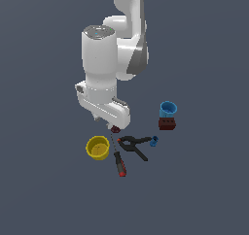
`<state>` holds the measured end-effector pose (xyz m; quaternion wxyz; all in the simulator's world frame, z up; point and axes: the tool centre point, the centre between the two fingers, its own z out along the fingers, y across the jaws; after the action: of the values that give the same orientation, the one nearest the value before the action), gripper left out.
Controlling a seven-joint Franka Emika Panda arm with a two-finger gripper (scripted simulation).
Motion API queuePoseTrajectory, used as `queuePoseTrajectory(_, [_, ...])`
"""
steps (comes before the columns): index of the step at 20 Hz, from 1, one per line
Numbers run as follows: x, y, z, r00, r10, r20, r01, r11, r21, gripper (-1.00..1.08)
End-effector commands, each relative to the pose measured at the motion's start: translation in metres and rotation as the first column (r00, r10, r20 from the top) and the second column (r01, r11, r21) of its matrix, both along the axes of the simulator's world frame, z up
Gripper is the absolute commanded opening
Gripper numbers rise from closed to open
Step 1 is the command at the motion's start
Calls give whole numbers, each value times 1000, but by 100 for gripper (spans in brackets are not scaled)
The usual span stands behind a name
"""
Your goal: Pick up a designated object from a clutter of objects.
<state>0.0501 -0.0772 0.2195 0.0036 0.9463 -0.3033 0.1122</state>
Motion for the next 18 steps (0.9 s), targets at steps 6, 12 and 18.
queuePoseTrajectory(6, [-1, -20, -46, 978, -198, 71, 197, 980, 18, 28])
queuePoseTrajectory(12, [-6, -36, -79, 931, -343, 127, 340, 939, 45, 28])
queuePoseTrajectory(18, [-14, -48, -103, 879, -446, 170, 440, 895, 73, 28])
